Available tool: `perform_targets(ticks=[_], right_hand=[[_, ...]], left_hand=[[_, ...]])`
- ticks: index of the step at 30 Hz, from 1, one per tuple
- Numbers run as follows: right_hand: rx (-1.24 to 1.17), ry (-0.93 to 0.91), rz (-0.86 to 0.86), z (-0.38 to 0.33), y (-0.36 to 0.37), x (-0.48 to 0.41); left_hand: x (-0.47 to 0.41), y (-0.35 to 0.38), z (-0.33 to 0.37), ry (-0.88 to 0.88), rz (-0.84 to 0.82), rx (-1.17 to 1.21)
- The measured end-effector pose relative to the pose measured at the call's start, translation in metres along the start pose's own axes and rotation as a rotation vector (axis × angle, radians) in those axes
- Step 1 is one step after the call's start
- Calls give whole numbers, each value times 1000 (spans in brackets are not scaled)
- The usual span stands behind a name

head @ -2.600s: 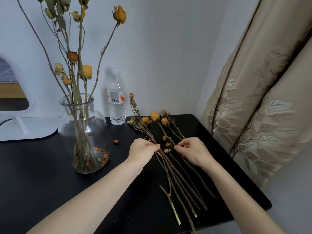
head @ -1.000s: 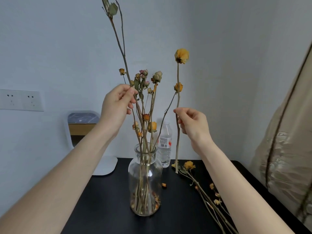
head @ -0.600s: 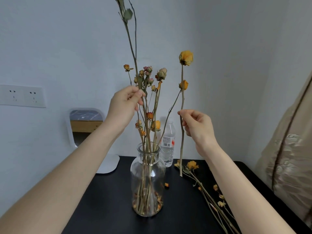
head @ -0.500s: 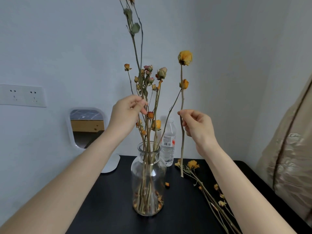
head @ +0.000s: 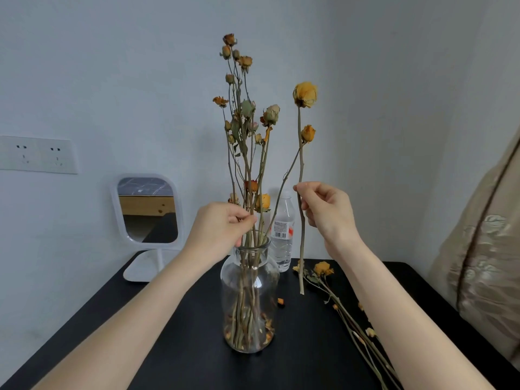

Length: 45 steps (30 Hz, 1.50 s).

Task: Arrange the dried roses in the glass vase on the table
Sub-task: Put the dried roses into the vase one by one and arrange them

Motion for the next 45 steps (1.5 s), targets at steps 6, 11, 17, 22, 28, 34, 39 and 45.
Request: perform_targets(ticks=[6, 11, 17, 22, 28, 34, 39, 45], right_hand=[[2, 4, -10, 1, 1, 3], [3, 8, -10, 2, 1, 5], [-5, 6, -11, 1, 3, 5], [1, 5, -10, 1, 5, 5], [-14, 4, -16, 1, 3, 8], [-18, -4, -13, 1, 0, 8], [-13, -17, 5, 0, -3, 4], [-72, -45, 21, -6, -1, -3]], left_hand=[[6, 9, -10, -54, -63, -64], [9, 16, -18, -72, -86, -90], [19, 16, -25, -76, -3, -30], [29, 7, -28, -37, 239, 30], [4, 20, -34, -288, 171, 186], [-12, 45, -25, -307, 89, 223], [-15, 47, -24, -289, 122, 216], [-14, 43, -29, -324, 120, 389]])
Point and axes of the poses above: each hand's wrist, its own x-axis away from the middle knuckle, its own y-axis out of the palm, z = x × y, the point moved 4 cm from there along -x, towards the middle knuckle, and after that the axes turned 6 degrees about -y, right-handed, at the moved point
